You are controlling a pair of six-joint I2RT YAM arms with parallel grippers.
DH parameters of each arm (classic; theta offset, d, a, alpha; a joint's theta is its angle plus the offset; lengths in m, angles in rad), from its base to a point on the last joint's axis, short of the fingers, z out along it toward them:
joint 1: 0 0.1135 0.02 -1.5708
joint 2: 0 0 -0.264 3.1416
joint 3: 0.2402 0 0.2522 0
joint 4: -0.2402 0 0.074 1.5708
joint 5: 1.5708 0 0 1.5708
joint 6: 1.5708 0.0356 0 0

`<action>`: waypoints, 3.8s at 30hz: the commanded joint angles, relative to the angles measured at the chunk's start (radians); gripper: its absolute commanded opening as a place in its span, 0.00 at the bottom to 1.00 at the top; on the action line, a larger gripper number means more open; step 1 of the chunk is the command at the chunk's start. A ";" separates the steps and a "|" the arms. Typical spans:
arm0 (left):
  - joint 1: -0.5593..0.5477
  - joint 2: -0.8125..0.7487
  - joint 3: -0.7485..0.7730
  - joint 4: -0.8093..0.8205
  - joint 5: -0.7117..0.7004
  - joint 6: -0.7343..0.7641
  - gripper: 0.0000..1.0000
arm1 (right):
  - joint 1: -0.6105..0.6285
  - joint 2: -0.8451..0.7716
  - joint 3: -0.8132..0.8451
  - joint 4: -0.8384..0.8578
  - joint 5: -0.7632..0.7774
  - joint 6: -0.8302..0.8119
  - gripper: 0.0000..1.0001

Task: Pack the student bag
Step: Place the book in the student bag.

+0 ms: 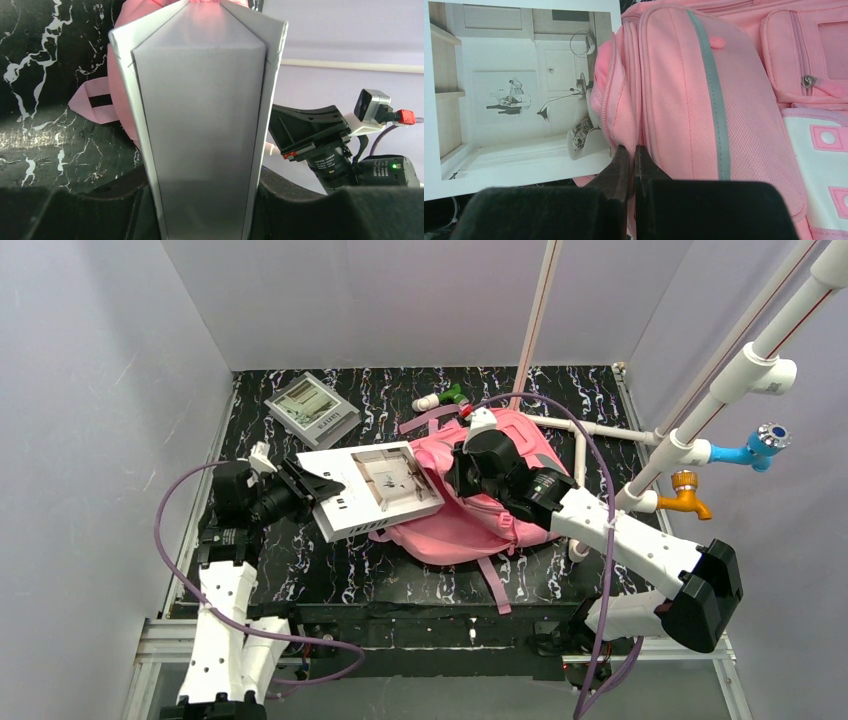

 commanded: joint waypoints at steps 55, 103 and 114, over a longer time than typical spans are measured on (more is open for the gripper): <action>-0.198 0.235 -0.233 0.535 0.172 -0.192 0.00 | -0.001 -0.056 -0.010 0.476 -0.135 0.178 0.01; -0.426 0.766 -0.273 1.818 -0.107 -0.496 0.00 | 0.001 -0.019 -0.139 0.865 -0.497 0.359 0.01; -0.537 0.882 -0.230 1.705 -0.251 -0.392 0.00 | 0.001 -0.028 -0.084 0.663 -0.439 0.266 0.01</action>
